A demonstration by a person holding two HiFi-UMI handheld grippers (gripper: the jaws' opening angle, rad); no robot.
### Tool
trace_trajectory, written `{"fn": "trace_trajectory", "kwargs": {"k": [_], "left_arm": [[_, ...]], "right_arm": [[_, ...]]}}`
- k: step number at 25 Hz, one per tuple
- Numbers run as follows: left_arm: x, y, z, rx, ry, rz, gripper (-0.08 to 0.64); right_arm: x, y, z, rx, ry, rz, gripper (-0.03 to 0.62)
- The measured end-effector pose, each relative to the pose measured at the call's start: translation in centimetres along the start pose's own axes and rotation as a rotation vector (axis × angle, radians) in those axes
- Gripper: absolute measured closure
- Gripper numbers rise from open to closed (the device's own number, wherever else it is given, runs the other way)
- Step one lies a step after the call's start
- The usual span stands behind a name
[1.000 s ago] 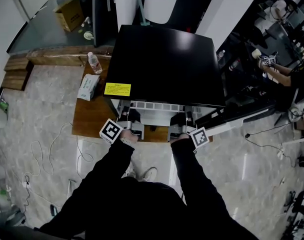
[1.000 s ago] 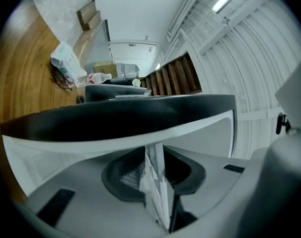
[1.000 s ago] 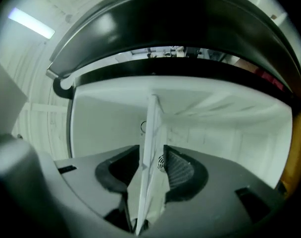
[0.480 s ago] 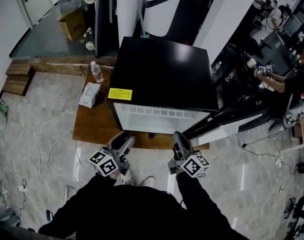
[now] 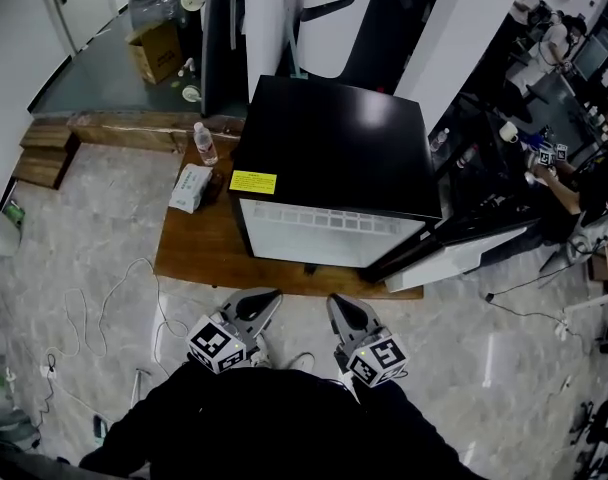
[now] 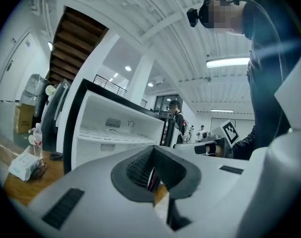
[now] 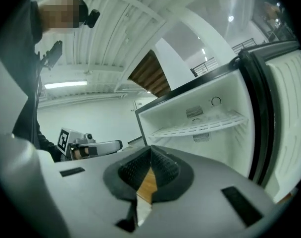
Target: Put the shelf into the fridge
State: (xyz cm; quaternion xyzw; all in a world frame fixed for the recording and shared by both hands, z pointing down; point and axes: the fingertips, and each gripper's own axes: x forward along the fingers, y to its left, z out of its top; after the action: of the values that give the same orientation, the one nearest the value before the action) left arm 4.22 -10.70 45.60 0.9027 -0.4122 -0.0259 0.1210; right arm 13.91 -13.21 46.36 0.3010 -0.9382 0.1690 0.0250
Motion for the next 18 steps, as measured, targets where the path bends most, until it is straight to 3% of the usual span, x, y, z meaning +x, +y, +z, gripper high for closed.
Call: {"fn": "trace_trajectory", "kwargs": {"k": [6, 18], "left_arm": [[-0.1, -0.5, -1.1, 0.007, 0.036, -0.001, 0.554], [-1.1, -0.1, -1.6, 0.009, 0.051, 0.028, 0.554]], "right_arm": [[0.1, 1.8, 0.4, -0.05, -0.049, 0.015, 0.592], [1.2, 3.9, -0.3, -0.048, -0.024, 0.084, 0.592]]}}
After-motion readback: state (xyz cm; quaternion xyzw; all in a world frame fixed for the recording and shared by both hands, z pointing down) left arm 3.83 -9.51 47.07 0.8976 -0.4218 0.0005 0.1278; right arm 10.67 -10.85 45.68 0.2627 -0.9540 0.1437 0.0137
